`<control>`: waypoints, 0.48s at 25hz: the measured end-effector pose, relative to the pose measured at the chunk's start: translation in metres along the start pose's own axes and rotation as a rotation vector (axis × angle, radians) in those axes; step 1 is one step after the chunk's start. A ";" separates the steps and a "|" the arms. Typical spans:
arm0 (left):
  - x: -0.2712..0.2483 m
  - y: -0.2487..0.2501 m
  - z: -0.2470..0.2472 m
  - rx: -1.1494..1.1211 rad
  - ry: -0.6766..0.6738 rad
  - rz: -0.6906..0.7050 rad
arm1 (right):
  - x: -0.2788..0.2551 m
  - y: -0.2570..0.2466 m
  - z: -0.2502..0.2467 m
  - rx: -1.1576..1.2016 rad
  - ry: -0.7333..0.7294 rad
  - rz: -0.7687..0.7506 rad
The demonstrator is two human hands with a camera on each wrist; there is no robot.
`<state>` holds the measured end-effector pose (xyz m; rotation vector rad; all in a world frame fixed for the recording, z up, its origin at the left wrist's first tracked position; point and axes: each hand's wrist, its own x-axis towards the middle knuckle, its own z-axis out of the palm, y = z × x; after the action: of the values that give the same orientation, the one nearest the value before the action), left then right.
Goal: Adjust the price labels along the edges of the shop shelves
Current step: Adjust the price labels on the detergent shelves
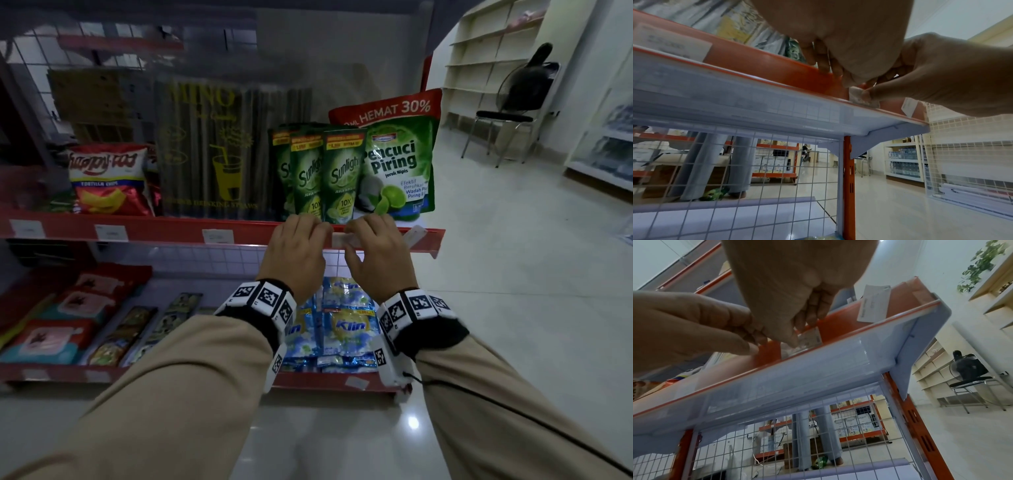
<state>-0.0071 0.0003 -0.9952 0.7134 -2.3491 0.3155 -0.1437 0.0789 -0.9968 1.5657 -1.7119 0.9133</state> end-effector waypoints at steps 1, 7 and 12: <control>-0.001 -0.002 0.001 -0.004 0.002 0.004 | 0.000 -0.001 0.000 -0.005 0.002 -0.003; -0.003 -0.006 0.006 -0.035 0.056 0.026 | 0.002 -0.008 0.000 -0.061 -0.058 0.017; -0.003 -0.010 0.008 -0.073 0.068 0.042 | 0.011 -0.012 -0.005 -0.160 -0.247 0.109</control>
<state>-0.0036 -0.0097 -1.0033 0.6098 -2.3016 0.2669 -0.1323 0.0759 -0.9838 1.5412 -2.0065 0.6355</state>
